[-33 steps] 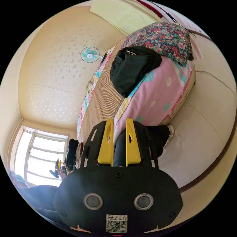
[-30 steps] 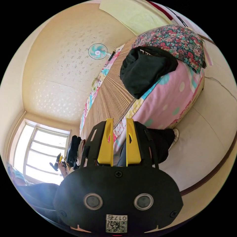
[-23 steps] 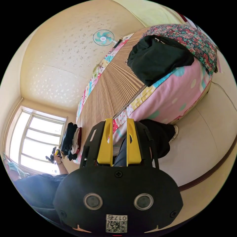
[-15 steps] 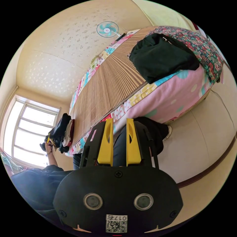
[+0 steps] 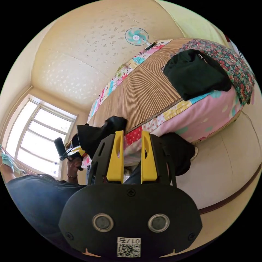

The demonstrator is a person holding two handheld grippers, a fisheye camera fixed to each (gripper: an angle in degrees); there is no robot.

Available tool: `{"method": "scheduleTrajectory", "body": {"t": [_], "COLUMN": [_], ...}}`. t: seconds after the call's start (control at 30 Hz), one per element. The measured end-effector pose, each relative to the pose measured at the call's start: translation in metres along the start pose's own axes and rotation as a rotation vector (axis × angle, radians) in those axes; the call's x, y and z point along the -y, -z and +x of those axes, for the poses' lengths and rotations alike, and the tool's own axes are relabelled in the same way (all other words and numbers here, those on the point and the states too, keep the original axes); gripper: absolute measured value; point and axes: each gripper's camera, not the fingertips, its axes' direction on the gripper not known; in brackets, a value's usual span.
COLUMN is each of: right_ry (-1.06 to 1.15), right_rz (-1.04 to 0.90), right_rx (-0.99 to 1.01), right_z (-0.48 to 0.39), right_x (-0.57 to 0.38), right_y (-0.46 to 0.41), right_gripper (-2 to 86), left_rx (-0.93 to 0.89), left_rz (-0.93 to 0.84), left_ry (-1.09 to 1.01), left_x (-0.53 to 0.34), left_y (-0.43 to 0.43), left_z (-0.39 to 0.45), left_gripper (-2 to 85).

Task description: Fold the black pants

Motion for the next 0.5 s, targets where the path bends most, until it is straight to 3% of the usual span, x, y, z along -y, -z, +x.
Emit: {"method": "scheduleTrajectory", "body": {"t": [0.13,0.2,0.27,0.37,0.5], "right_ry": [0.202,0.323,0.469,0.614,0.898], "right_rz": [-0.151,-0.182,-0.233,-0.413,-0.525], "right_rx": [-0.046,-0.006,0.115,0.244,0.036], "right_z": [-0.074,-0.124,-0.192,-0.281,-0.385], "right_x": [0.009,0.015,0.024,0.019,-0.045], "right_y": [-0.068,-0.104,-0.159,-0.254,-0.361], "right_gripper": [12.7,13.9,15.7,18.8,22.2], "left_rx": [0.005,-0.029,-0.02,0.14,0.227], "left_rz": [0.013,0.109,0.206,0.273,0.397], "left_ry": [0.119,0.243,0.329,0.495,0.809], "left_x": [-0.052,-0.082,-0.102,-0.128,-0.174], "left_y": [-0.008,0.026,0.057,0.1,0.133], "left_z": [-0.006,-0.025,-0.04,-0.061,-0.092], "left_gripper": [4.2,6.0,8.3,10.3,11.9]}}
